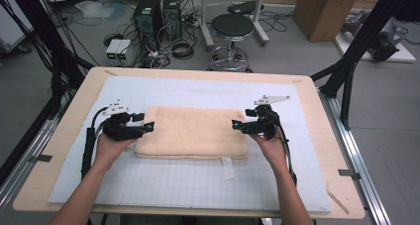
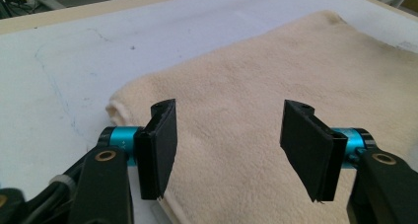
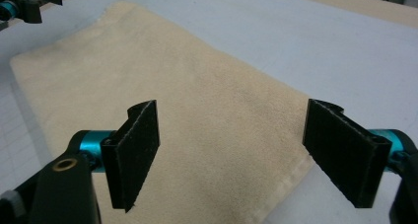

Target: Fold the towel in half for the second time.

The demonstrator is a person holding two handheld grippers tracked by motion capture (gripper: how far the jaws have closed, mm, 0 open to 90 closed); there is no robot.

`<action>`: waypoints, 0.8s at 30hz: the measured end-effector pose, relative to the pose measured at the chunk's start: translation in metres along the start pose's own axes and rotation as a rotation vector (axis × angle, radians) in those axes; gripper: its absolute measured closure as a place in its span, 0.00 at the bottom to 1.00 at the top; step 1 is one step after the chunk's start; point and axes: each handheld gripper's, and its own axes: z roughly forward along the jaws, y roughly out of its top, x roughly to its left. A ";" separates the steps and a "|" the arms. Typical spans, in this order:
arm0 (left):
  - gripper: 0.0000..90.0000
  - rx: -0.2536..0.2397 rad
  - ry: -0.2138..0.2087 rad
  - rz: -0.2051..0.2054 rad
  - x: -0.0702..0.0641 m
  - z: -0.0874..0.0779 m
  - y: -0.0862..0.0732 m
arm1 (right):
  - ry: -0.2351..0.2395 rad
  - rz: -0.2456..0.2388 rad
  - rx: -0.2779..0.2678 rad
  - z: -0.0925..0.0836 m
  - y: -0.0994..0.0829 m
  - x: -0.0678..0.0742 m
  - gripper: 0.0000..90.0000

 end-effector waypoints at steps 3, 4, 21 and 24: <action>0.41 0.005 0.005 0.021 -0.003 -0.006 -0.005 | 0.013 -0.011 0.009 -0.002 0.000 0.004 0.20; 0.41 0.005 0.000 0.022 -0.003 -0.008 -0.007 | 0.012 -0.009 0.011 -0.003 0.000 0.006 0.20; 0.34 -0.006 -0.012 0.047 -0.014 -0.024 -0.023 | -0.009 -0.001 -0.025 -0.016 -0.038 0.014 0.17; 0.34 -0.010 -0.013 0.040 -0.014 -0.026 -0.025 | -0.012 -0.002 -0.027 -0.019 -0.043 0.014 0.16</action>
